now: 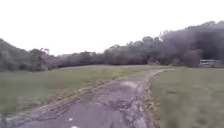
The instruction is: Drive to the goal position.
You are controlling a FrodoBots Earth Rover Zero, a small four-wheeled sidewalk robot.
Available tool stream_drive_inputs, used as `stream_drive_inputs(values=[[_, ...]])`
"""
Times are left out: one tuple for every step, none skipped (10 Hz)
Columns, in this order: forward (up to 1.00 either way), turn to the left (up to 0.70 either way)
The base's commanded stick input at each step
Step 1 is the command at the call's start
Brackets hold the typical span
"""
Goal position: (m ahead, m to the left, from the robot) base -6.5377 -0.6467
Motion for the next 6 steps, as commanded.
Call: stream_drive_inputs(values=[[1.00, -0.27], [1.00, -0.27], [1.00, -0.27], [1.00, -0.27], [1.00, -0.18], [1.00, -0.01]])
